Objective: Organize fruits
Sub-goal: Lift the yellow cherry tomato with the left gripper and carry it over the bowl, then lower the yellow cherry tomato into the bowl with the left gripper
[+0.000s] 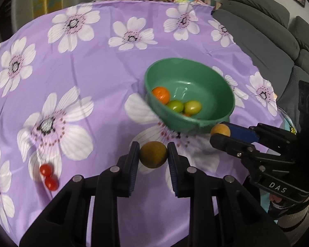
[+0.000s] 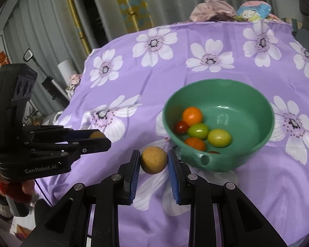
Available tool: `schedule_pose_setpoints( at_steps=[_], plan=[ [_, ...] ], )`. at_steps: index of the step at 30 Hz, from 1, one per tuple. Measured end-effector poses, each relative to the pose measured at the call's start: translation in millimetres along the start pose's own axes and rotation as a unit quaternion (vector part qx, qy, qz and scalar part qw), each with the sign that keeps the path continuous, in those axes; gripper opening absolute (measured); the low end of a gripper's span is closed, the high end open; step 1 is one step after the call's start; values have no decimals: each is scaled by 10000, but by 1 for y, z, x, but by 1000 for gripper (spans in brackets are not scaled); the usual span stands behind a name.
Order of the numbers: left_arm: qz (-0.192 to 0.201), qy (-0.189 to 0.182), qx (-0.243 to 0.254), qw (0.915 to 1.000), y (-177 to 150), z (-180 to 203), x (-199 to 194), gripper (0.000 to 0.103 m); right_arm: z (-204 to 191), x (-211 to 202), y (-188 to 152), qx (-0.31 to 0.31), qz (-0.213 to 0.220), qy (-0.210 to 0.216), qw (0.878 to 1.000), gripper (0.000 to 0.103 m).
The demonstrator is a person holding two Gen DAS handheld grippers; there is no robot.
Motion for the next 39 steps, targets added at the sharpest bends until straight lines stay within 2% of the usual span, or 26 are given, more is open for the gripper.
schedule_pose_setpoints(
  at_steps=[20, 39],
  plan=[
    [21, 21, 657, 9978, 53, 49, 41, 27, 52, -12, 23, 285, 500, -255, 9980, 29],
    [-230, 274, 958, 9948, 64, 62, 84, 27, 75, 1, 29, 331, 476, -350, 9977, 29]
  ],
)
Point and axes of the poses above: each gripper's, at about its wrist camera, not at the fingertips, and x roughly the way its jaws point, z to its right, y to its top, the point moved 2 cm from there along x, roughly the way its jaws point, and after that the axes turned 1 degree about y, right-handed, at the moved point
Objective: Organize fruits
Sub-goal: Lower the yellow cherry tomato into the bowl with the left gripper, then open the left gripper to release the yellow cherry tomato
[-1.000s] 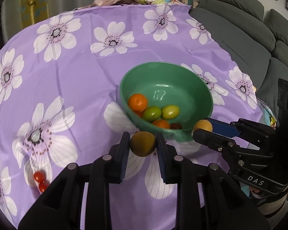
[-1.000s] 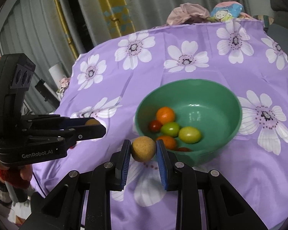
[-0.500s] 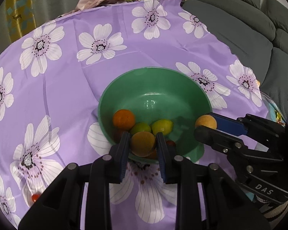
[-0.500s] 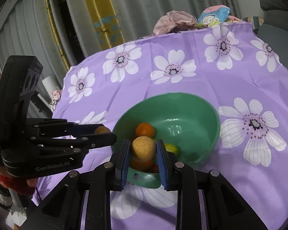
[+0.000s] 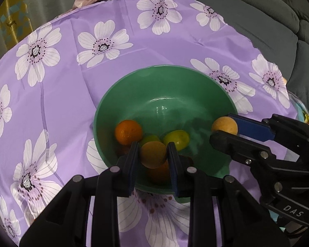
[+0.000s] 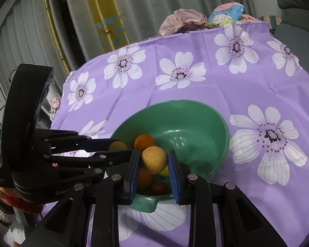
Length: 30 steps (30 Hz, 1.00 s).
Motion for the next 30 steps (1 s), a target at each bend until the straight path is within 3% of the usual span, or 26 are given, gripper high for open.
schedule_pose_setpoints(
  at_steps=[30],
  plan=[
    [-214, 99, 129, 9996, -2, 2, 21, 27, 2, 12, -3, -3, -171, -65, 9998, 29]
  ],
)
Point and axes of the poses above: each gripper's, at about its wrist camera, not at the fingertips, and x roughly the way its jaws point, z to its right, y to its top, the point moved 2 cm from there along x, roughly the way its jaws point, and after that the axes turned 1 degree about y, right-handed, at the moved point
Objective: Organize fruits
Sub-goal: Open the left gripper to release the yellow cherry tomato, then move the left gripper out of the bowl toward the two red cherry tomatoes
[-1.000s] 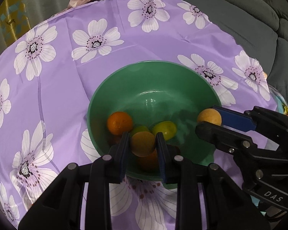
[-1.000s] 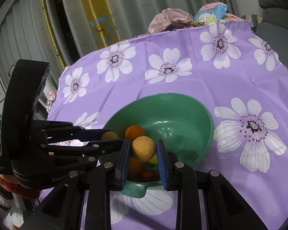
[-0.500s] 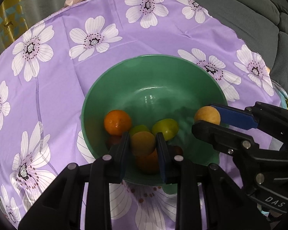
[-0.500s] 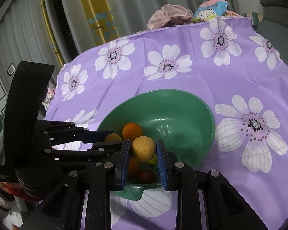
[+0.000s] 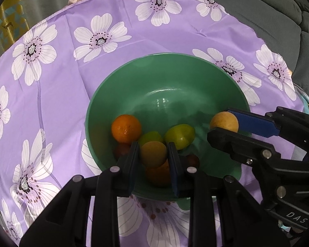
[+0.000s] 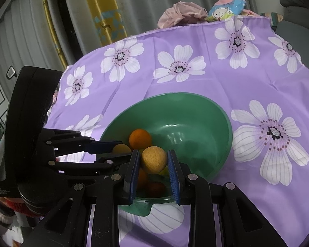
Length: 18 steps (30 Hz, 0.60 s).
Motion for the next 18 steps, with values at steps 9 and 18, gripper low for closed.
schedule_pose_setpoints(
  at_steps=[9, 18],
  plan=[
    [-75, -8, -50, 10000, -2, -2, 4, 27, 1, 2, -2, 10, -38, -10, 10000, 29],
    [-74, -18, -126, 9999, -3, -4, 2, 33, 0, 4, -3, 3, -102, -1, 9999, 29]
  ],
)
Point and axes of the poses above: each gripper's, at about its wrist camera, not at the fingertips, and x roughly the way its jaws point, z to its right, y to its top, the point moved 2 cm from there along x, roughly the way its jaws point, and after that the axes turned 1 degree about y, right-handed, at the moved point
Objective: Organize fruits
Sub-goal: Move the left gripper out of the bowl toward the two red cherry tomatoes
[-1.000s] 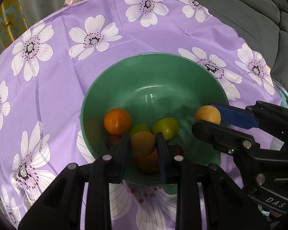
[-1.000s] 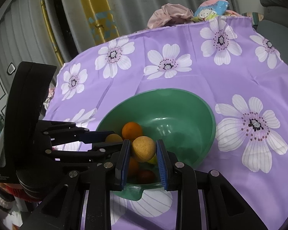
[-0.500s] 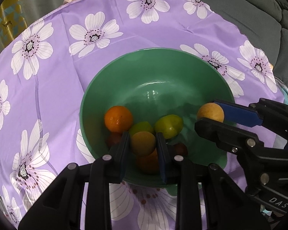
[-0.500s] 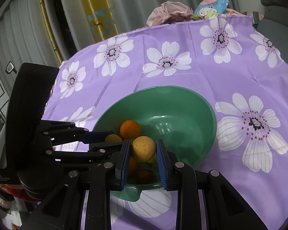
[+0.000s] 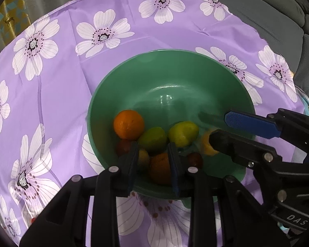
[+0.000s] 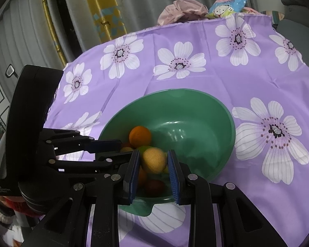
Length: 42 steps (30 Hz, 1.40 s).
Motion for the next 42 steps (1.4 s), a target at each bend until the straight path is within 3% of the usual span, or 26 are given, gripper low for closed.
schedule_pose_setpoints(
  at_steps=[8, 12, 18, 28, 35, 42],
  plan=[
    [81, -18, -52, 10000, -7, -3, -11, 38, -5, -4, -1, -1, 2, -20, 10000, 29],
    [232, -38, -99, 9997, -13, -4, -28, 46, -8, -16, -1, 67, 124, 84, 9999, 29],
    [278, -135, -406, 9987, -51, -13, -52, 51, -13, -33, -7, 272, 260, 497, 9981, 31],
    [-30, 475, -800, 9957, -124, -36, -71, 61, -52, -35, -38, 144, -28, 1216, 9925, 47],
    [-169, 783, -1112, 9906, -162, -57, -75, 62, -85, -27, -45, -122, -385, 1338, 9902, 47],
    [-131, 846, -1565, 9840, -188, -80, -85, 63, -113, -16, -48, -406, -674, 1381, 9873, 47]
  ],
)
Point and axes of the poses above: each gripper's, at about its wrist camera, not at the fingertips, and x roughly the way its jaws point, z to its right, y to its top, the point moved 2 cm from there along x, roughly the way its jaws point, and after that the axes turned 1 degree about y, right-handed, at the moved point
